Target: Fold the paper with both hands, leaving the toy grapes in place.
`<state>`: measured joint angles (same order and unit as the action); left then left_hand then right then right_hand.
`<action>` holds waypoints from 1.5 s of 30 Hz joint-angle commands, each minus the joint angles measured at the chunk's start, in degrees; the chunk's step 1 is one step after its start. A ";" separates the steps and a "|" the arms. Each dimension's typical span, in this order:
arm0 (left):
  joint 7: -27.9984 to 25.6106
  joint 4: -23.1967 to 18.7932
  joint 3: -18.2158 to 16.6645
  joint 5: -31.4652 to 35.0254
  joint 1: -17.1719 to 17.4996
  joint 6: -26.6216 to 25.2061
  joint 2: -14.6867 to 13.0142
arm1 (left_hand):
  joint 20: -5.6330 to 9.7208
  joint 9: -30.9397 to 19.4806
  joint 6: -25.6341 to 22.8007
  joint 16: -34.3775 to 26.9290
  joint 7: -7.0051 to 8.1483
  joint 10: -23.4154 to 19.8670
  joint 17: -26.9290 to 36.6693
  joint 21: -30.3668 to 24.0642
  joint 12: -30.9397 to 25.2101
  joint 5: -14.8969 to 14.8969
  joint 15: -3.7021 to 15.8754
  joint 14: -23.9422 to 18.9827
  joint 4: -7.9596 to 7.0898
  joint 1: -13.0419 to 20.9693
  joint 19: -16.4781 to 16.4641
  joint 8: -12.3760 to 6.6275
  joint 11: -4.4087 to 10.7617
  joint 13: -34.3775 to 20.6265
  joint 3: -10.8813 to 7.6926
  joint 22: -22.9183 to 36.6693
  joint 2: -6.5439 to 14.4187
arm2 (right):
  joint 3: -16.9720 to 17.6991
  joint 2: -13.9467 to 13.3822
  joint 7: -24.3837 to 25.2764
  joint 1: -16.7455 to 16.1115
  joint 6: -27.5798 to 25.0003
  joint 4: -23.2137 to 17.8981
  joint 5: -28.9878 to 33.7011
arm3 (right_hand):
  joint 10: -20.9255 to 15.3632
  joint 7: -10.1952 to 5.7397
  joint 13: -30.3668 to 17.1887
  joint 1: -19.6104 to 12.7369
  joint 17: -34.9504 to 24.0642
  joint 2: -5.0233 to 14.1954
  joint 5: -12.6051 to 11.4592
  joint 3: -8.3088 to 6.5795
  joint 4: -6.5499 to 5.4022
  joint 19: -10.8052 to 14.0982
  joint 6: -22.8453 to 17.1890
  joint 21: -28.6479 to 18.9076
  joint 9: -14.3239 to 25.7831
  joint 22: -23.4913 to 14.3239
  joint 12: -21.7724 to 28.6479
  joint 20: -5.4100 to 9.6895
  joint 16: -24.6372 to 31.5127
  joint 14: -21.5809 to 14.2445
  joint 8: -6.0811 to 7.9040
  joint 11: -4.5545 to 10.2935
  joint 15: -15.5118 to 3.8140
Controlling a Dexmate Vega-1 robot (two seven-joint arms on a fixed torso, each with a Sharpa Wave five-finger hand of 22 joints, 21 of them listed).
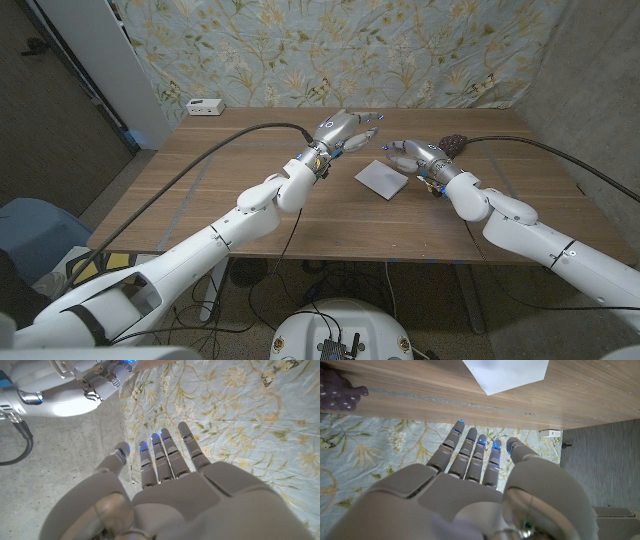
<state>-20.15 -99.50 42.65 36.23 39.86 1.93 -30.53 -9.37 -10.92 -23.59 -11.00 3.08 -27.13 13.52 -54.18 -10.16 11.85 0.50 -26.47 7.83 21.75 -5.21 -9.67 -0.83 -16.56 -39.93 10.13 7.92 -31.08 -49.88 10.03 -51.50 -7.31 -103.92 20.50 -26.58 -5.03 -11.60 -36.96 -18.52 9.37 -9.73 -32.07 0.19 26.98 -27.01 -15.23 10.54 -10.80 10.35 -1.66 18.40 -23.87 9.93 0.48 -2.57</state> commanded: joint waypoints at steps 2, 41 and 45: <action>-4.30 3.96 -3.81 -10.47 2.19 5.82 1.57 | -0.02 0.22 2.97 1.30 1.43 3.60 -1.22 2.67 -0.21 -0.32 -0.26 8.96 0.29 -0.87 4.32 -0.29 0.26 1.37 1.24 -0.03 -0.20 | 2.92 2.64 2.33 -0.42 6.59 4.04 -8.98 | 1.79 0.08 -0.16 1.16 0.00 -0.20 -0.06 1.17 -0.17 -1.14 1.50 0.67 0.26 -0.20 -0.18 -0.16 -0.90 1.66 -0.02 -0.27 -1.74; 4.01 16.14 -11.29 -38.39 3.42 19.40 4.24 | 6.72 0.94 17.12 0.84 1.93 18.15 -3.31 8.49 -0.09 -1.73 -0.36 22.01 -2.08 -6.91 8.31 0.13 1.65 5.72 4.62 -0.13 -1.14 | 7.78 10.99 -0.71 -1.21 20.75 13.76 -33.85 | 12.62 3.16 0.23 9.10 2.03 -2.29 -0.36 6.48 -2.49 -6.96 8.21 3.06 0.21 0.21 -0.04 -1.49 -5.65 9.66 0.51 -3.35 1.93; 5.78 17.53 -11.95 -41.24 3.23 20.67 4.42 | 7.11 0.98 18.27 0.90 1.41 18.86 -3.33 8.93 -0.13 -1.82 -0.24 22.83 -2.29 -7.31 8.55 0.19 1.70 5.87 4.77 -0.14 -1.08 | 8.94 11.88 0.64 -1.88 21.82 13.87 -35.50 | 12.84 3.64 0.27 9.52 2.32 -2.48 -0.45 6.70 -2.52 -7.02 8.36 3.10 0.21 0.25 0.05 -1.48 -5.90 9.86 0.54 -3.61 2.19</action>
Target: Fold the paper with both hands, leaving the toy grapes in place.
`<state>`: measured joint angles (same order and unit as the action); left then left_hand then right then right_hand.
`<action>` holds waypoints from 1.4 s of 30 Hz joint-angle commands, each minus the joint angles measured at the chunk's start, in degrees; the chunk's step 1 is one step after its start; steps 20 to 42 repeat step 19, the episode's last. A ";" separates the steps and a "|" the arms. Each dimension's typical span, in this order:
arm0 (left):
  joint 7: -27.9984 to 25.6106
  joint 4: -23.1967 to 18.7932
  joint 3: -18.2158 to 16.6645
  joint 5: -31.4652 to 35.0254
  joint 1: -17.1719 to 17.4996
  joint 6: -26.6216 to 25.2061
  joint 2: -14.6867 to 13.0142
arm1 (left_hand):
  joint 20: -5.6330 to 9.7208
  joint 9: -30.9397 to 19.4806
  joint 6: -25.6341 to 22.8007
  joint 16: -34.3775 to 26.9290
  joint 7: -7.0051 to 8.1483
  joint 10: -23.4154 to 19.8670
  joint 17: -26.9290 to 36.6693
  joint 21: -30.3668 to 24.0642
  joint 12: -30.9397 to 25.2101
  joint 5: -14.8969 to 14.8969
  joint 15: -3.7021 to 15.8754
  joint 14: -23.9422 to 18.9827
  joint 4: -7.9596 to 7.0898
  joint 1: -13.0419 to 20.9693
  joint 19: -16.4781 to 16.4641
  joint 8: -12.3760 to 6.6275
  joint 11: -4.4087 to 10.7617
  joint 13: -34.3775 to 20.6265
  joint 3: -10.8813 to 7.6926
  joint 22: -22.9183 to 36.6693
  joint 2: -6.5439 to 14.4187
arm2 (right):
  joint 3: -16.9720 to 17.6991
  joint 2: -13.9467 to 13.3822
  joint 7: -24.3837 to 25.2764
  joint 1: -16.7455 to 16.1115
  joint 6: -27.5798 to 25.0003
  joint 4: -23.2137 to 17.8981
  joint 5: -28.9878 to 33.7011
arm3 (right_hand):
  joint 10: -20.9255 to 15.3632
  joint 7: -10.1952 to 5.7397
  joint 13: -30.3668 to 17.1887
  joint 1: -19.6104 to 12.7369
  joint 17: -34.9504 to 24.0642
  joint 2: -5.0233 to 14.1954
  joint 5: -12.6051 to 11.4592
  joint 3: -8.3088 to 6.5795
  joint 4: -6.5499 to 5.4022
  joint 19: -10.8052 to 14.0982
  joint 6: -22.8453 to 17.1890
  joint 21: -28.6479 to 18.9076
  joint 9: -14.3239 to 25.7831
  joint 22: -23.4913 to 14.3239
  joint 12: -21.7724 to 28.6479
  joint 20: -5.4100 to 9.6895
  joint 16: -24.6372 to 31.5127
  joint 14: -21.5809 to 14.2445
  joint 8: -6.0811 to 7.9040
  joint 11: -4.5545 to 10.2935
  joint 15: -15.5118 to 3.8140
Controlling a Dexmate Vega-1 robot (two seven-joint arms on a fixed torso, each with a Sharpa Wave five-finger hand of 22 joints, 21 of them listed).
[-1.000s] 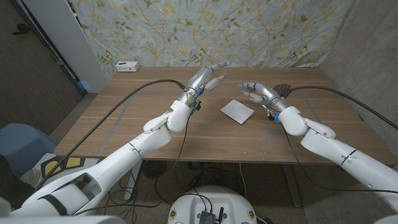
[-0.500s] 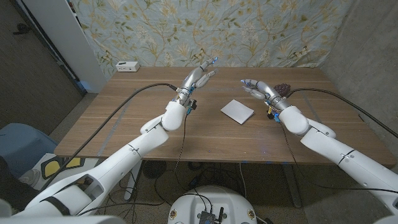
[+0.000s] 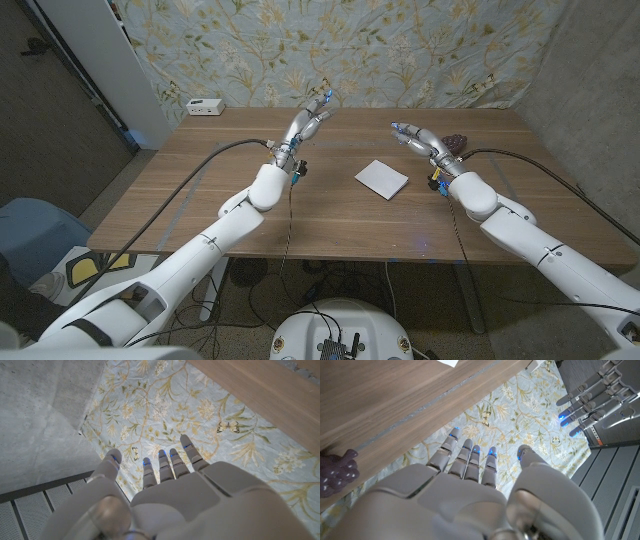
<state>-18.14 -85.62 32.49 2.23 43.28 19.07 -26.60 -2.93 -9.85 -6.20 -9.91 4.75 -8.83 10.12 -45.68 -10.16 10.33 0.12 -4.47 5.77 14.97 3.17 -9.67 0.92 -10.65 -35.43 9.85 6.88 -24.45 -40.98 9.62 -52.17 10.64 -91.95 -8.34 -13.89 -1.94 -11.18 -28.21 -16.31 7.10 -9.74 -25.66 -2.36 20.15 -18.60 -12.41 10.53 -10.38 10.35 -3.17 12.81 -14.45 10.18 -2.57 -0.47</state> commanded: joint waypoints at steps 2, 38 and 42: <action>4.85 4.40 -2.16 -8.81 -0.33 4.20 0.53 | 1.05 -0.07 1.81 -0.22 -0.22 1.13 0.09 0.69 -0.11 -0.36 0.28 1.23 -0.45 -0.88 0.22 0.23 0.04 0.04 0.41 0.13 0.03 | 2.99 3.45 2.20 -1.70 4.01 1.43 -7.28 | 0.16 0.65 -0.15 0.84 0.20 -0.34 -0.46 0.34 0.07 -0.17 -0.03 0.28 0.22 -0.16 0.07 -0.01 -0.32 0.39 0.30 -0.69 0.16; 16.62 10.06 -5.55 -23.95 0.66 5.99 -1.23 | 1.68 -0.03 3.27 -0.19 -1.32 4.64 0.07 2.43 0.01 -0.37 0.71 4.12 -1.74 -1.56 1.76 -0.06 0.17 0.30 0.03 0.14 1.97 | 2.71 7.43 10.88 -6.83 0.84 -6.67 -6.57 | -0.29 1.26 0.00 1.72 1.53 -0.95 -0.82 0.72 0.56 0.01 -0.04 0.28 0.15 -0.06 0.51 -0.44 -0.59 -0.65 0.43 -1.66 0.78; 16.62 10.06 -5.55 -23.95 0.66 5.99 -1.23 | 1.68 -0.03 3.27 -0.19 -1.32 4.64 0.07 2.43 0.01 -0.37 0.71 4.12 -1.74 -1.56 1.76 -0.06 0.17 0.30 0.03 0.14 1.97 | 2.71 7.43 10.88 -6.83 0.84 -6.67 -6.57 | -0.29 1.26 0.00 1.72 1.53 -0.95 -0.82 0.72 0.56 0.01 -0.04 0.28 0.15 -0.06 0.51 -0.44 -0.59 -0.65 0.43 -1.66 0.78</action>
